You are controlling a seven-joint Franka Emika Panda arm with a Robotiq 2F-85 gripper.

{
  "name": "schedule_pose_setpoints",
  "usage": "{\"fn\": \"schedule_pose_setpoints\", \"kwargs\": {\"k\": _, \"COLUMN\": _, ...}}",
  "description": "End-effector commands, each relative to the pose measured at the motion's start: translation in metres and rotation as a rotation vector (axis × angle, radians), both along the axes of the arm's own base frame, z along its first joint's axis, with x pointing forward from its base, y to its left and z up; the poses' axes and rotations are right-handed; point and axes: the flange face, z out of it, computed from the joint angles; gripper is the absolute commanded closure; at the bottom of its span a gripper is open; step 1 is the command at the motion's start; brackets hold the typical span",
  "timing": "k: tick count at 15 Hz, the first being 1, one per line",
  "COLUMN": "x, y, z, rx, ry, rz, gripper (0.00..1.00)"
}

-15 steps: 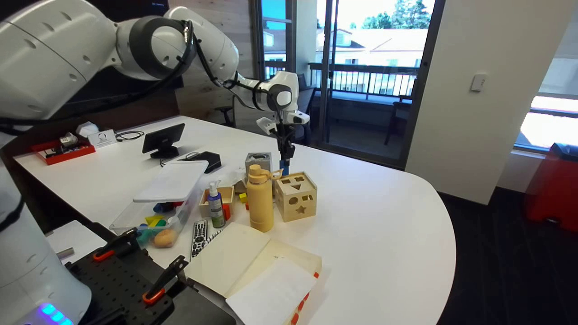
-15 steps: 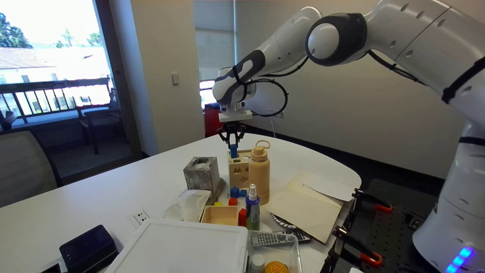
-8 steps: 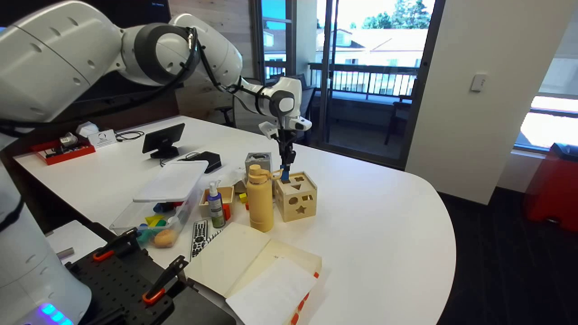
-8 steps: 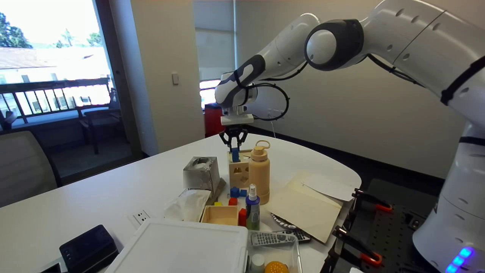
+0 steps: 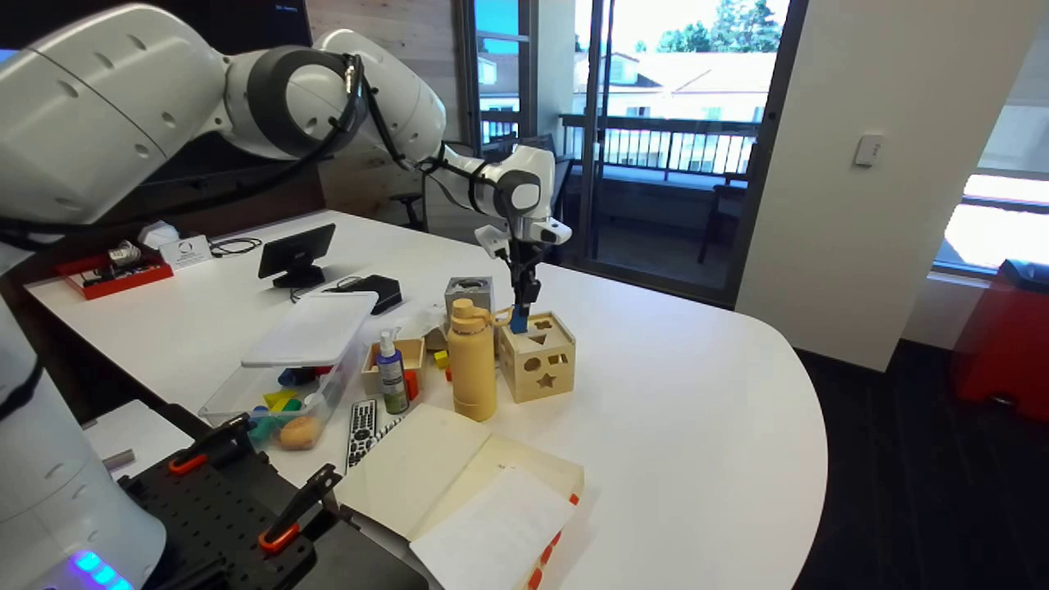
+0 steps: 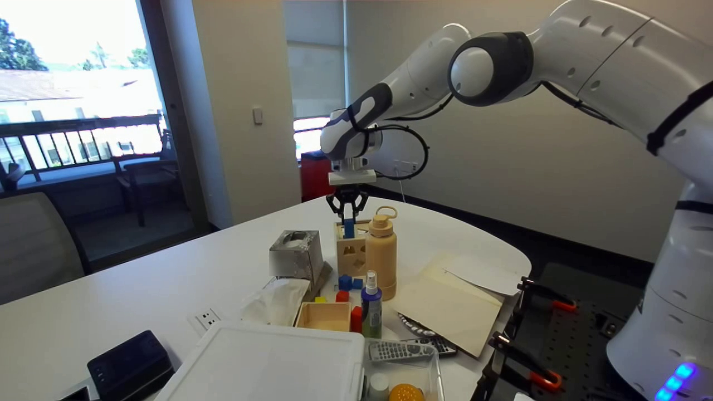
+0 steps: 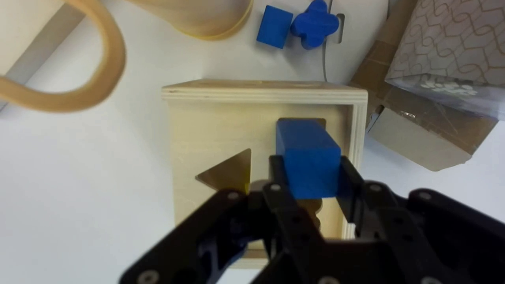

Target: Put one blue block inside the wooden toy box.

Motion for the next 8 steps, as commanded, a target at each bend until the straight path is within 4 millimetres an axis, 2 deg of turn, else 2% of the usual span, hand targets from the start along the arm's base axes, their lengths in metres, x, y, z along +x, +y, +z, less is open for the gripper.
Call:
{"fn": "schedule_pose_setpoints", "kwargs": {"k": 1, "x": 0.0032, "y": -0.0052, "z": 0.0001, "rx": 0.015, "ry": -0.007, "rz": -0.011, "gripper": 0.91}}
{"fn": "schedule_pose_setpoints", "kwargs": {"k": 8, "x": 0.0039, "y": -0.0001, "z": -0.0086, "rx": 0.013, "ry": 0.002, "rz": -0.007, "gripper": 0.91}}
